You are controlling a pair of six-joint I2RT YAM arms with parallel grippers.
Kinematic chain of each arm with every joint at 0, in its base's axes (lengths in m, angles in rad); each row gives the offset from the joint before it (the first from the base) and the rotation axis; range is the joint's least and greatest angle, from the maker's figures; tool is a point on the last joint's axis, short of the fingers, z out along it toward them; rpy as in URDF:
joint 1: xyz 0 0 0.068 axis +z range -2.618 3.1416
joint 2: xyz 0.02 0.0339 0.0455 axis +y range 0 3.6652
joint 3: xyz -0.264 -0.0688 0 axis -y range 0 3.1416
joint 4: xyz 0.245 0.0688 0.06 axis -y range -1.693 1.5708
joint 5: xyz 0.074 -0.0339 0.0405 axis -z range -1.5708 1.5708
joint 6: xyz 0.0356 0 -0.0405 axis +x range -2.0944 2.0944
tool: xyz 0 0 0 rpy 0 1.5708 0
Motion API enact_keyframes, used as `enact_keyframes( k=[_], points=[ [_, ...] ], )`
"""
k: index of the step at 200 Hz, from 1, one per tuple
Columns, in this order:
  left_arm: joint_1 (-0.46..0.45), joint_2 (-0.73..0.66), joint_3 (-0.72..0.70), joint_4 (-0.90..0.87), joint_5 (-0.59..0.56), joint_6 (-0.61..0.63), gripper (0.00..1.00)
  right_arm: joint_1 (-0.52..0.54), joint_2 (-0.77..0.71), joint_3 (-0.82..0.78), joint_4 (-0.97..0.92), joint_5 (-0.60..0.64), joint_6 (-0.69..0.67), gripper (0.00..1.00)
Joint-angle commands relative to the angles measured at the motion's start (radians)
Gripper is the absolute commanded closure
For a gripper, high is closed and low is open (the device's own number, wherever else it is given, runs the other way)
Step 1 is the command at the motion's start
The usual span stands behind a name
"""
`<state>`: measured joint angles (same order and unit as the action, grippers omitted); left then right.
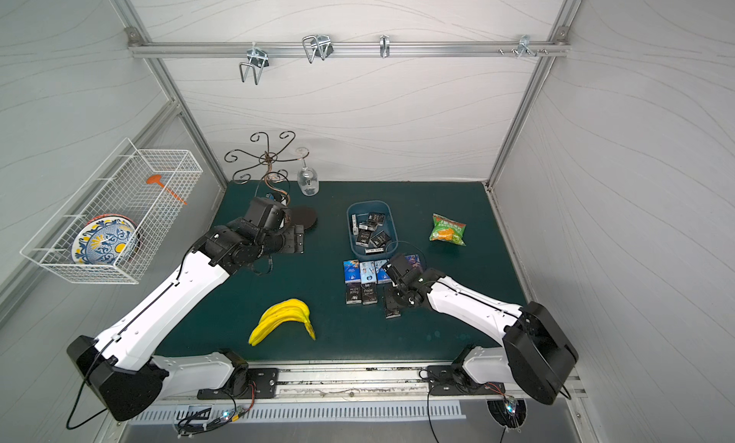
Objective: Take the pocket tissues out of the storage box
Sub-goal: Place the pocket tissues at the center of the board, then move the pocket tissues to the center of the board.
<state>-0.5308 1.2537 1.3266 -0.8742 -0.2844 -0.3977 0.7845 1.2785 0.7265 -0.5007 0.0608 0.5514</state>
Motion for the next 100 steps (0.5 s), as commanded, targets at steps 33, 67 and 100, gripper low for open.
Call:
enact_keyframes(
  k=[33,67,100],
  points=[
    [0.003,0.005,0.035,0.02,-0.006,-0.007,0.13,-0.1,-0.03,-0.108,0.098,-0.116,-0.011,0.55],
    [0.003,0.003,0.036,0.015,-0.007,-0.008,0.13,-0.1,0.002,-0.138,0.168,-0.164,0.002,0.55],
    [0.003,-0.003,0.038,0.012,-0.013,-0.006,0.13,-0.1,0.037,-0.16,0.2,-0.158,0.013,0.59]
  ],
)
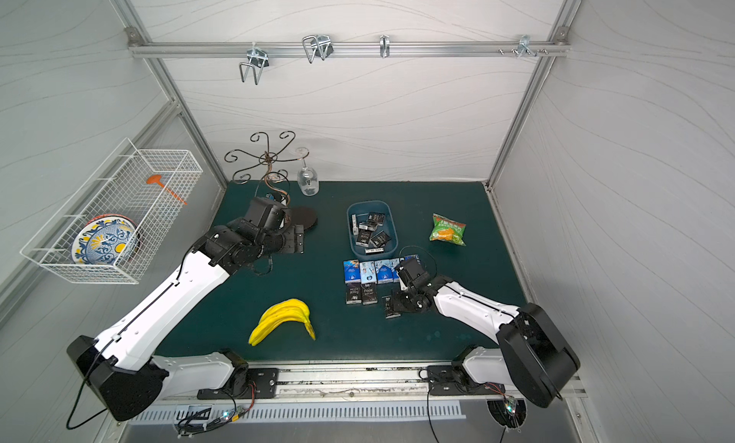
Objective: Take the pocket tissues out of the storage box
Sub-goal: Move the pocket tissues to the center of the board.
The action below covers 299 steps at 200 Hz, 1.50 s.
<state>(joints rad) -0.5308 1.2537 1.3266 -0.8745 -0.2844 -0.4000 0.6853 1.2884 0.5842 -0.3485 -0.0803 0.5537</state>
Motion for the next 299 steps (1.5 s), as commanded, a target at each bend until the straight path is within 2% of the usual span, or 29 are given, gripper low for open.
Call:
enact_keyframes(
  k=[1,73,198,239,299],
  points=[
    [0.003,-0.003,0.038,0.012,-0.013,-0.003,0.13,-0.001,0.028,-0.018,0.048,-0.017,0.012,0.59],
    [0.003,-0.005,0.043,0.005,-0.011,-0.005,0.13,-0.019,0.12,-0.029,0.119,0.057,0.076,0.68],
    [0.003,0.003,0.036,0.012,-0.017,0.003,0.13,-0.036,0.233,0.043,0.154,0.069,0.035,0.67],
    [0.003,0.012,0.036,0.014,-0.019,0.007,0.13,-0.038,0.212,0.058,0.133,0.067,0.035,0.64],
    [0.003,0.013,0.038,0.016,-0.02,0.004,0.13,-0.038,0.072,0.092,0.064,0.073,0.029,0.57]
  ],
)
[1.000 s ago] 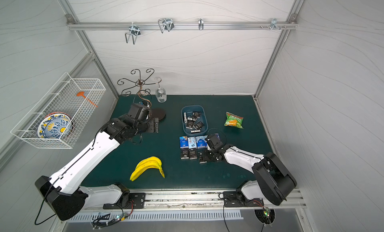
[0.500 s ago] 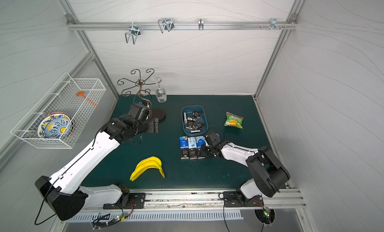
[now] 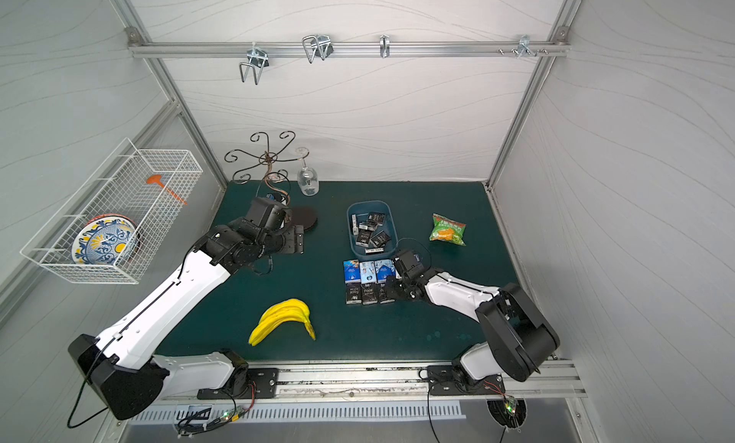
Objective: Take the pocket tissues out of the storage box
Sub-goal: Move the pocket tissues to the center of the board.
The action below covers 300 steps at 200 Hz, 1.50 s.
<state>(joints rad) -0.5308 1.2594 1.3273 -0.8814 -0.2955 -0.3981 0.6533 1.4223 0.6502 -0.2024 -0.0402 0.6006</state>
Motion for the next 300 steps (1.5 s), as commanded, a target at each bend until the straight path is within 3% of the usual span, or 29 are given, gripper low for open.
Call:
enact_keyframes(
  k=[1,43,203,300],
  points=[
    [0.004,0.008,0.037,0.022,-0.008,0.002,0.13,-0.006,-0.064,0.026,-0.083,0.033,-0.019,0.57],
    [0.003,0.008,0.037,0.022,-0.005,-0.001,0.13,-0.006,-0.1,0.04,-0.107,0.034,-0.033,0.56],
    [0.003,-0.01,0.033,0.015,-0.007,-0.003,0.13,-0.006,0.009,-0.003,-0.028,0.008,-0.028,0.57],
    [0.003,-0.009,0.036,0.015,-0.004,-0.005,0.13,-0.006,-0.167,0.026,-0.109,0.013,-0.027,0.56]
  ],
)
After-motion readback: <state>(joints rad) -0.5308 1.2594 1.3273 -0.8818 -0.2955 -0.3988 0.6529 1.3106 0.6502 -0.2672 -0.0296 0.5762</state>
